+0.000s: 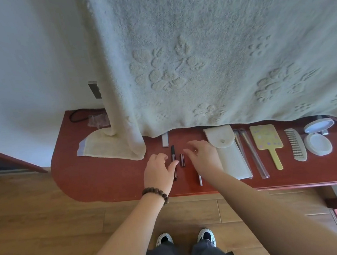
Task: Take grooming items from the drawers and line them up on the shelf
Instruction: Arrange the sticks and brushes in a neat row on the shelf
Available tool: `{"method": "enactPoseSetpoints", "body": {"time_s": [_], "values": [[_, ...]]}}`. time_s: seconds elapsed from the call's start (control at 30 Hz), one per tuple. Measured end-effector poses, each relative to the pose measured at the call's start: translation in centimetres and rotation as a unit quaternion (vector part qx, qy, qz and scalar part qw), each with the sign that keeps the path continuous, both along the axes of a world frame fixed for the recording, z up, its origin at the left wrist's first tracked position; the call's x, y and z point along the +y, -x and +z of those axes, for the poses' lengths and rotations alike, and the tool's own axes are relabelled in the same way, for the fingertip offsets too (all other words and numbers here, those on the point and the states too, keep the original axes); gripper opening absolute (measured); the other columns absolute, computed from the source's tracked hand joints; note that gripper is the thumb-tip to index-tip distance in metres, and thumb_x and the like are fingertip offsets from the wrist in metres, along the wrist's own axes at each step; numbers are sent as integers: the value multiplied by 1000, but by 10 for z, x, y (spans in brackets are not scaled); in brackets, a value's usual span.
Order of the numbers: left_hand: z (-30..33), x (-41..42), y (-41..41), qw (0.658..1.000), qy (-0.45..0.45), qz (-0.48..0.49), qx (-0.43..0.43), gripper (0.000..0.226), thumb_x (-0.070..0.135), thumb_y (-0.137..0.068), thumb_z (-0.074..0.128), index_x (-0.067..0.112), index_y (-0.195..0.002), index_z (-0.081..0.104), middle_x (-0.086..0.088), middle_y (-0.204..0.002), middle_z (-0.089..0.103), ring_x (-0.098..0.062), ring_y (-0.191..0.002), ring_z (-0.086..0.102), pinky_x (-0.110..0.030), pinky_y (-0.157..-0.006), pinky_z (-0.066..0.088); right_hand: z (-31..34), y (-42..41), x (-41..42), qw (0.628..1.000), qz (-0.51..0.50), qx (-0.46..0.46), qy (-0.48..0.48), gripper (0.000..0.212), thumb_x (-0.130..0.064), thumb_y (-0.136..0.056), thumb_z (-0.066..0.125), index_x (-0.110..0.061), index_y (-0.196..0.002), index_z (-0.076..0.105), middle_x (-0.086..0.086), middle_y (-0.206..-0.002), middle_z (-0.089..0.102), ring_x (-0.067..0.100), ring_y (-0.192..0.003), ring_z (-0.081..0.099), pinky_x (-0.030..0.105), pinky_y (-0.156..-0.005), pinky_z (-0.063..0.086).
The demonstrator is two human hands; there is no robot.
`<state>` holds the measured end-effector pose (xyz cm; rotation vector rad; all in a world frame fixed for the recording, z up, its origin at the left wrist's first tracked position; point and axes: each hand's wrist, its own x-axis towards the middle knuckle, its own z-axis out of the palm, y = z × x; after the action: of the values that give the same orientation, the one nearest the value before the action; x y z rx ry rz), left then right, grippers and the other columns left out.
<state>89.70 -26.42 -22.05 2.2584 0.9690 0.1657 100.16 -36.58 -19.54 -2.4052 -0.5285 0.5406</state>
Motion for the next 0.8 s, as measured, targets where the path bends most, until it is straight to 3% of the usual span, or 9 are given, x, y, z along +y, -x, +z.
{"method": "enactPoseSetpoints", "body": {"time_s": [0.03,0.1,0.17,0.23,0.3,0.43,0.6,0.8], "values": [[1,-1,5,999,-35,-21,-26,34,37,-89,61,10,-110,63,-4,-107,59,-19,-100,58,-26,-77,49,1,1,-10,999,11,-28,-12,39,-33,-94,55,-19,-129,56,3,-128,54,18,-105,56,22,-84,40],[1,-7,15,989,-120,-68,-58,32,29,-89,61,7,-112,63,-8,-114,59,-22,-108,56,-30,-87,49,-2,5,-32,997,37,-69,-24,47,-35,-95,51,-19,-139,45,1,-142,41,19,-127,43,22,-98,34],[0,-16,21,978,-163,-121,-44,43,27,-91,57,6,-128,54,-10,-135,52,-28,-128,47,-36,-104,41,-8,7,-54,992,73,-103,21,56,-40,-97,44,-24,-149,28,-2,-157,18,18,-147,9,32,-115,18],[-3,-27,22,970,-155,-188,29,60,33,-96,45,12,-148,24,-6,-157,16,-27,-147,12,-42,-118,18,-17,8,-73,980,105,-134,107,60,-48,-98,32,-32,-152,11,-6,-161,-7,16,-146,-17,42,-120,-1],[-8,-36,21,956,-153,-231,97,68,41,-98,33,19,-151,-4,-2,-157,-15,-23,-145,-16,-46,-120,3,-26,5,-88,962,118,-151,193,60,-55,-97,19,-38,-149,-5,-8,-157,-25,18,-142,-30,50,-117,-13],[-14,-45,15,945,-163,-241,151,72,52,-97,24,23,-149,-17,-1,-156,-22,-22,-144,-22,-47,-119,-3,-40,-1,-105,935,139,-159,286,62,-62,-88,-7,-38,-143,-22,-7,-152,-35,23,-139,-36,57,-113,-16],[-21,-48,13,944,-159,-232,176,75,58,-95,19,22,-148,-21,-3,-157,-21,-20,-145,-19,-45,-120,2,-48,2,-101,949,123,-129,262,61,-59,-94,6,-37,-143,-23,-5,-155,-30,25,-140,-32,52,-117,-11],[-20,-51,9,941,-158,-233,186,75,57,-96,18,19,-146,-22,-2,-157,-22,-19,-144,-20,-42,-120,1,-47,15,-78,961,68,-83,253,60,-58,-96,7,-36,-145,-20,-4,-153,-33,27,-139,-33,51,-115,-16]]}}
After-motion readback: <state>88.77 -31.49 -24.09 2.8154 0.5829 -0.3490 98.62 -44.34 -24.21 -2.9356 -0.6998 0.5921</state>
